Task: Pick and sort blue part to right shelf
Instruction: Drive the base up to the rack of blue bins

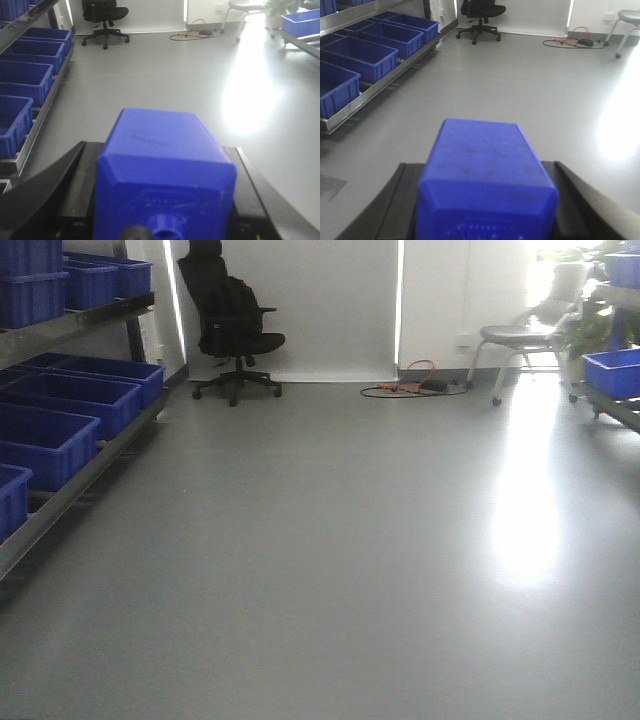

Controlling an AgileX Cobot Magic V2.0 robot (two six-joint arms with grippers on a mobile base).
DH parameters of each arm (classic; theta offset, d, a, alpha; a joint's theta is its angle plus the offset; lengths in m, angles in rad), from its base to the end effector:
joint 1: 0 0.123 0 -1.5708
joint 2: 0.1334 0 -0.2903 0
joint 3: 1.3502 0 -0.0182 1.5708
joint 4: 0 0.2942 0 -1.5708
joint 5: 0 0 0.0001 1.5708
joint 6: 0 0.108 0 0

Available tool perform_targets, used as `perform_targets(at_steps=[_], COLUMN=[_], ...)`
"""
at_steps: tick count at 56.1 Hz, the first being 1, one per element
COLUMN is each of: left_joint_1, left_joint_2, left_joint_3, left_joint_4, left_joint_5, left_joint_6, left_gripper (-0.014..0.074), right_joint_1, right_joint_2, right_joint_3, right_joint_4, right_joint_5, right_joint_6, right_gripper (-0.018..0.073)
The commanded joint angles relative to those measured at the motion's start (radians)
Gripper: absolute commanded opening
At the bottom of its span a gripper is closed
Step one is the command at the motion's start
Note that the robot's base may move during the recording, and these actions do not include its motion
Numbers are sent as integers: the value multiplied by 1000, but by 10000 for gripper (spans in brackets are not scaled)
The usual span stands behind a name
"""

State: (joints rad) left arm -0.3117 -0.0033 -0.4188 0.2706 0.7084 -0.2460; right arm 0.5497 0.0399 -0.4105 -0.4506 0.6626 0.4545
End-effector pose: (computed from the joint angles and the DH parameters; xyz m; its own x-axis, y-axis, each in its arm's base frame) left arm 0.0674 -0.0020 0.3008 -0.1764 0.0171 -0.9842 0.1325 0.9912 -0.0065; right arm 0.0771 0.0133 0.3033 -0.1557 0.0063 -0.9878 -0.2647 0.9632 0.0478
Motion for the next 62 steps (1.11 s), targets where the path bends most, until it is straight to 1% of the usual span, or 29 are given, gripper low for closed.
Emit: perform_targets(at_steps=[1,62], left_joint_1=[-5,-5], left_joint_2=[-22,-22], left_joint_3=[-26,-26], left_joint_4=[10,10], left_joint_5=[-90,-90], left_joint_6=[-3,-3], left_gripper=[332,332], right_joint_1=[-4,-4], right_joint_2=[18,18], right_joint_3=[-27,-27], right_joint_4=[-35,-35], right_joint_5=[-85,-85], right_joint_6=[-8,-8], right_gripper=[128,128])
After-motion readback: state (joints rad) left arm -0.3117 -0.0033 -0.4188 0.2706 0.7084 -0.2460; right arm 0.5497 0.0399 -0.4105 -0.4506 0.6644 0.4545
